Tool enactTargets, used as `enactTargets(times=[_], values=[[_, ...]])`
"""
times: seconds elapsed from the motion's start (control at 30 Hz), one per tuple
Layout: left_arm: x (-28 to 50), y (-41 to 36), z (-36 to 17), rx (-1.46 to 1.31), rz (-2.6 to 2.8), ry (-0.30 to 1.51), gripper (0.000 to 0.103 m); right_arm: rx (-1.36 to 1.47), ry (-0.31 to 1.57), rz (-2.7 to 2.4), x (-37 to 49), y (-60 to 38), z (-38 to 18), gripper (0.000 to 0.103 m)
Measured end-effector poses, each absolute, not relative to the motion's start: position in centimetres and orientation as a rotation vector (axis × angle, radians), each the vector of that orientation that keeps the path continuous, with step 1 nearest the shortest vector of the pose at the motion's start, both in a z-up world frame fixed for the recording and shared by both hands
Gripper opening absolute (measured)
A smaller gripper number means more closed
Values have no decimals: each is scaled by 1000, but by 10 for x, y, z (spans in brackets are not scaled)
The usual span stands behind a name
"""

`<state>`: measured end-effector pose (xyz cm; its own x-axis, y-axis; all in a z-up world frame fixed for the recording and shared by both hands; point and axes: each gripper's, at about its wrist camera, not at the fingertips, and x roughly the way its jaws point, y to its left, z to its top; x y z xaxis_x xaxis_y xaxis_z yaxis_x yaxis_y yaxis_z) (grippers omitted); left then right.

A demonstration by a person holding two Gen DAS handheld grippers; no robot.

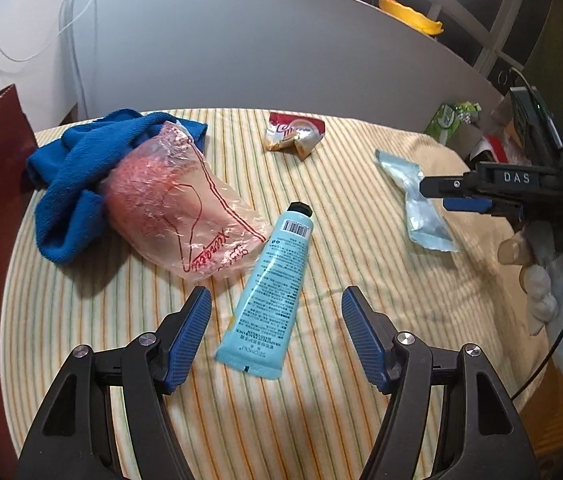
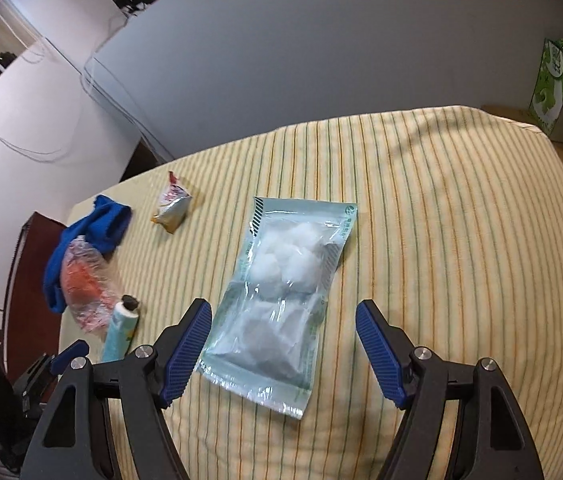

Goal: Organize soft objects
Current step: 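Close the right tool on the cotton-ball bag while the left tool grasps the blue tube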

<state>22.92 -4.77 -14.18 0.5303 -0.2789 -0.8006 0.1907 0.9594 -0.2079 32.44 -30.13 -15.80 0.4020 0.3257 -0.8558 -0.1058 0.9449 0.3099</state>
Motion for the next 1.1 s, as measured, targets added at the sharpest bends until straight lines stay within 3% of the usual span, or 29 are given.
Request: enactTargets(times=[0.33,0.47,0.9,1.1], values=[[243,-55,-153,-63,-266,992,66,154,1154,240,340,-277,-170,71],[243,-62,-152,-63,-301,998,51,101,1163,236,343,-269,-172,71],[257,-87,-149,12,-297,985,50,-28,1185,191,353,-261,-175,71],[258,-89,-152,59,-271,966,32,-64,1186,212,356,-260,-178,71]])
